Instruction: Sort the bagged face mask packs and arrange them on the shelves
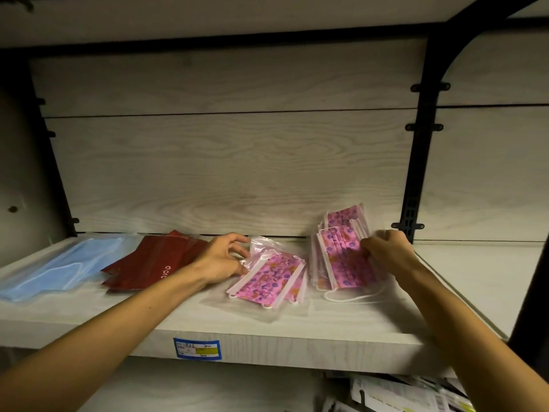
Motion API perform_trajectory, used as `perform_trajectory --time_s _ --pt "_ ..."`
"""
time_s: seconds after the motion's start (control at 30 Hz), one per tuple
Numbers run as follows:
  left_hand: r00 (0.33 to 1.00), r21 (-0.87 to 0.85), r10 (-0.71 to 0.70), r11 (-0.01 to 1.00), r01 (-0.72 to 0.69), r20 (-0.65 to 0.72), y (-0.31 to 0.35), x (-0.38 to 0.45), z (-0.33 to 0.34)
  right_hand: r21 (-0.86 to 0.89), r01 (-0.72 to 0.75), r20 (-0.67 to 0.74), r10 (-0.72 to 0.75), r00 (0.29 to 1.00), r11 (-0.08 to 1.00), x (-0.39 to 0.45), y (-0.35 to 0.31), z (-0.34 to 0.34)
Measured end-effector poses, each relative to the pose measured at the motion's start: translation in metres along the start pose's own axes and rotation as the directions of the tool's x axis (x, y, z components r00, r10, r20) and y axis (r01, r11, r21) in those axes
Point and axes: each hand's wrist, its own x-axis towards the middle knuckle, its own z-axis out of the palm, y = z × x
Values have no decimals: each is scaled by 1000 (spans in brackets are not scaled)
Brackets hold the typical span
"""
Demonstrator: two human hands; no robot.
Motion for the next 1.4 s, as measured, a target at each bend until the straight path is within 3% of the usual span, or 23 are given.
perform_trajectory --time_s 0.17,0.33,0.47,0.53,0.63,0.77,0.87,1.0,1.13,1.23,1.4 --pt "995 -94 -86 992 81 -48 1 -2 -11 13 54 -76 -53 996 998 -1 -2 0" --pt "993 -37 -83 996 80 -79 13 7 -37 91 86 -157 -71 985 992 -2 -6 -2" --pt "998 120 -1 993 9 -66 33 18 -56 118 81 -156 -62 986 990 -5 -8 -3" --pt "1000 204 29 979 -30 6 46 19 -60 146 73 -108 -57 993 987 -6 -10 -5" --pt "988 195 28 979 -58 151 62 20 -64 299 -5 87 -22 996 954 -8 -16 -3" --pt "944 2 44 999 -47 327 75 25 -58 242 129 325 -206 923 962 -19 -22 1" --pt "906 -194 23 979 65 422 77 30 -48 201 142 423 -217 880 969 -25 -25 3" --pt "844 -443 77 874 200 531 74 30 -37 171 -19 428 -57 902 985 -20 -28 6" --pt "771 -653 212 687 319 600 70 19 -28 275 -214 494 53 868 937 -16 -27 7" --pt "781 -739 250 571 358 572 61 15 -20 292 -235 491 65 869 927 -13 -22 6" --pt "791 -791 266 470 393 551 46 10 -16 250 -178 455 47 889 952 -12 -22 11"
